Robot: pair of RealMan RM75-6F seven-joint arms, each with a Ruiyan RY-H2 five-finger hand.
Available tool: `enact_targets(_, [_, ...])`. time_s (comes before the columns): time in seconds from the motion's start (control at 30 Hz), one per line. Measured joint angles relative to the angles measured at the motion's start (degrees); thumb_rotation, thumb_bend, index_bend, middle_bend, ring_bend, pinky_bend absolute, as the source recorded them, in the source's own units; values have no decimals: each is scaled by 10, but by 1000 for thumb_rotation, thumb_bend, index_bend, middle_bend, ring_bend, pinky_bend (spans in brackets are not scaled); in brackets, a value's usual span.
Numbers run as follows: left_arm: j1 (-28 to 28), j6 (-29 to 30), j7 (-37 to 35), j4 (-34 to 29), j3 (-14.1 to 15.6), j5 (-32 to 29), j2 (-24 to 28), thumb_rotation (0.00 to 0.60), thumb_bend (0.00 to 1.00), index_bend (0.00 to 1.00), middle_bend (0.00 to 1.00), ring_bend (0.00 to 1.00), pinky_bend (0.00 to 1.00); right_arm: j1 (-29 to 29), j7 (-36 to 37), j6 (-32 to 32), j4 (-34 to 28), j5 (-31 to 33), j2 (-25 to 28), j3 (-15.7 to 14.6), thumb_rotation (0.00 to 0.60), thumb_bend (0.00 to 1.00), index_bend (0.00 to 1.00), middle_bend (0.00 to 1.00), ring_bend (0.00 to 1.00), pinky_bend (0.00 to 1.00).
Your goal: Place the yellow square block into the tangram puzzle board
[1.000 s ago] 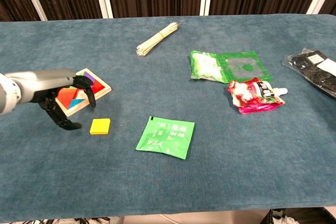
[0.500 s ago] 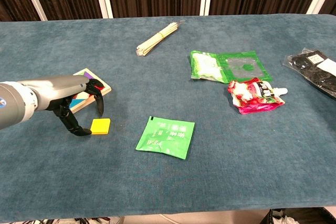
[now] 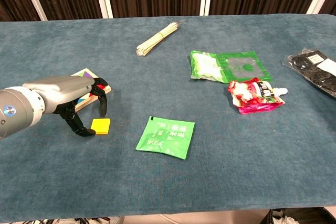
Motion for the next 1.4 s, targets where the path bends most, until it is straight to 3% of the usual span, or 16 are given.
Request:
enact_targets(1.17, [9, -1, 27, 38, -3, 13, -31, 600, 267, 457, 0, 0, 0, 1, 2, -4, -2, 3, 1, -1, 600, 159, 147, 40, 72, 129])
enact_targets(1.4, [12, -4, 25, 41, -6, 12, -33, 600, 331, 466, 0, 0, 0, 1, 3, -5, -3, 4, 1, 0, 600, 161, 147, 40, 72, 129])
